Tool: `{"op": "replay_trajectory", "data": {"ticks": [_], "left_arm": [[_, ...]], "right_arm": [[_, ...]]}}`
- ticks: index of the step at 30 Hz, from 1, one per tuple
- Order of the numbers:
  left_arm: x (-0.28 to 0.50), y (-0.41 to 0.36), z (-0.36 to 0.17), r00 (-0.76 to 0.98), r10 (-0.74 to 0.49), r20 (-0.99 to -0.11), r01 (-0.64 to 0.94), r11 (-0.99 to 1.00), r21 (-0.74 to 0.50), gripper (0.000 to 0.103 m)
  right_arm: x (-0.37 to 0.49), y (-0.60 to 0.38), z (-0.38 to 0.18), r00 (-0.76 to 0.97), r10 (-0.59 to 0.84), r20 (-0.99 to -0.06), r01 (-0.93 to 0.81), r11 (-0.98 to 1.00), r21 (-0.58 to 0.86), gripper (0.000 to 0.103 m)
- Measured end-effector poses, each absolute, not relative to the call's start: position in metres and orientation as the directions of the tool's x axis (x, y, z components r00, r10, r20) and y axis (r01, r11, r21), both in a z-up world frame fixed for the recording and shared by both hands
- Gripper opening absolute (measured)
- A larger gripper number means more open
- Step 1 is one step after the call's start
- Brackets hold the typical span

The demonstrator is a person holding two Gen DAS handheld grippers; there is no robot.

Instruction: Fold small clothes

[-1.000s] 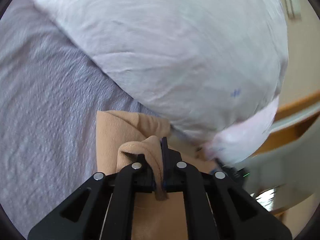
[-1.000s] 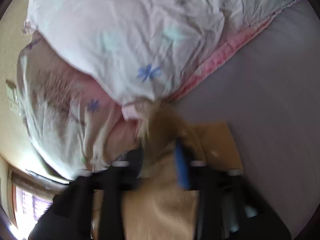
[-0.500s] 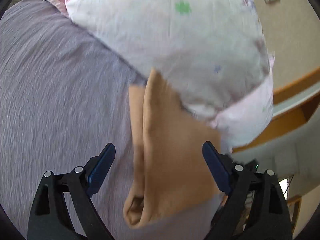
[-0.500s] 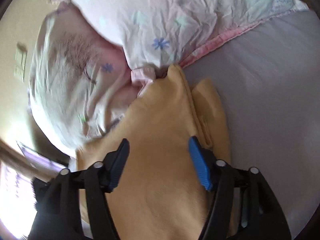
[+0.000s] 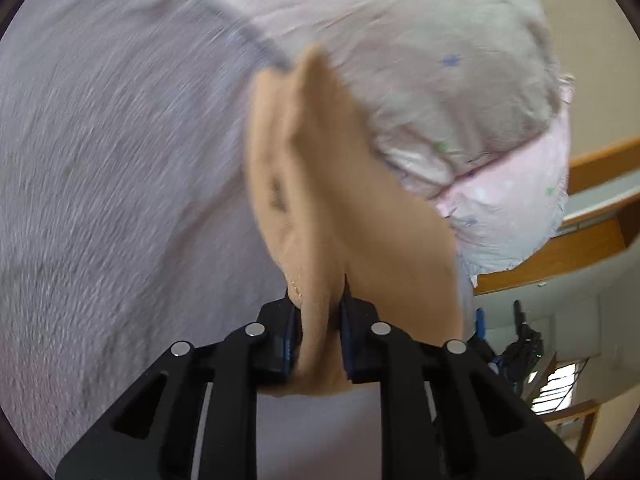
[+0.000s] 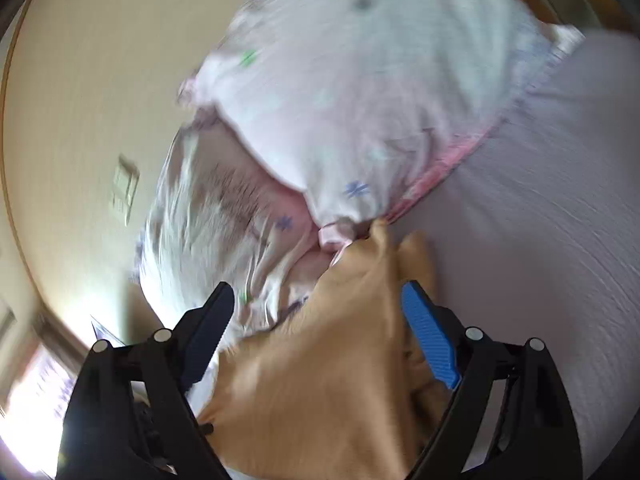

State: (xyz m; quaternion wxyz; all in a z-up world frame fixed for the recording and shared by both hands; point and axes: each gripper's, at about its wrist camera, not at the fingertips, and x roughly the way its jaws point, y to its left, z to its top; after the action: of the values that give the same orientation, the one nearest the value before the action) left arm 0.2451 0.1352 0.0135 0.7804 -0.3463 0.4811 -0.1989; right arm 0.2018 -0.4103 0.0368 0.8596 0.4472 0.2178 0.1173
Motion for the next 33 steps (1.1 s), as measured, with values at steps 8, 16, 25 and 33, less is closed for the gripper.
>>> {"op": "replay_trajectory", "data": {"ticks": [8, 16, 25, 33], "left_arm": [[0.27, -0.011, 0.115, 0.401, -0.759, -0.513, 0.331, 0.642, -0.692, 0.015], [0.257, -0.217, 0.053, 0.074, -0.641, -0.764, 0.562, 0.66, -0.499, 0.016], [0.248, -0.087, 0.072, 0.279, -0.682, -0.676, 0.448, 0.715, -0.536, 0.069], [0.281, -0.075, 0.006, 0.183, -0.657, -0.731, 0.284, 0.748, -0.601, 0.069]], "right_arm": [[0.192, -0.447, 0.02, 0.922, 0.312, -0.228, 0.066, 0.455, 0.888, 0.087], [0.193, -0.449, 0.023, 0.908, 0.3, -0.291, 0.101, 0.518, 0.849, 0.087], [0.226, -0.419, 0.03, 0.731, 0.517, -0.446, 0.055, 0.606, 0.793, 0.089], [0.262, -0.392, 0.003, 0.543, 0.568, -0.619, 0.083, 0.697, 0.712, 0.059]]}}
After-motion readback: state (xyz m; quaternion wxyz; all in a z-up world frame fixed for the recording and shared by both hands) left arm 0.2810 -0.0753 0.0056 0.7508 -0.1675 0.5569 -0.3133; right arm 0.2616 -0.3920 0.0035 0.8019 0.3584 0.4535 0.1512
